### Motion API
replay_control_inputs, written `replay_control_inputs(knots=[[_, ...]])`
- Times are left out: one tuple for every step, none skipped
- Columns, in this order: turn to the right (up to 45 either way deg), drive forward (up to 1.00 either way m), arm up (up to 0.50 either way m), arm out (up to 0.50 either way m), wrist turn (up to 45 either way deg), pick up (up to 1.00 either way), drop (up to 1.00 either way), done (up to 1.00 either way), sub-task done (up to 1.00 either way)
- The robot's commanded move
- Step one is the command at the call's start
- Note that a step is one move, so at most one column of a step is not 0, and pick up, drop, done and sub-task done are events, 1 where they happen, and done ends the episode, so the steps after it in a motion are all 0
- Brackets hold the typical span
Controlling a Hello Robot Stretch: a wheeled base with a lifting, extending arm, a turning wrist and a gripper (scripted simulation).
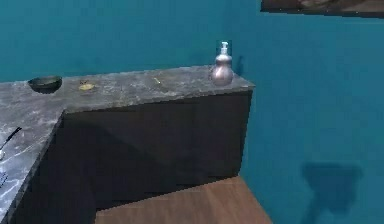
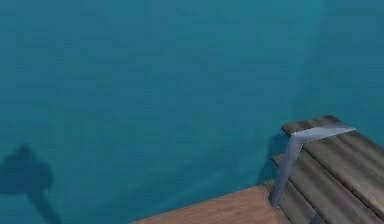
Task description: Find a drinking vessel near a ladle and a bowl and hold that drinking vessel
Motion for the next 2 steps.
replay_control_inputs(knots=[[-15.0, 0.00, 0.00, 0.00, 0.0, 0.00, 0.00, 0.00, 0.00], [-3.0, 0.00, 0.00, 0.00, 0.0, 0.00, 0.00, 0.00, 0.00]])
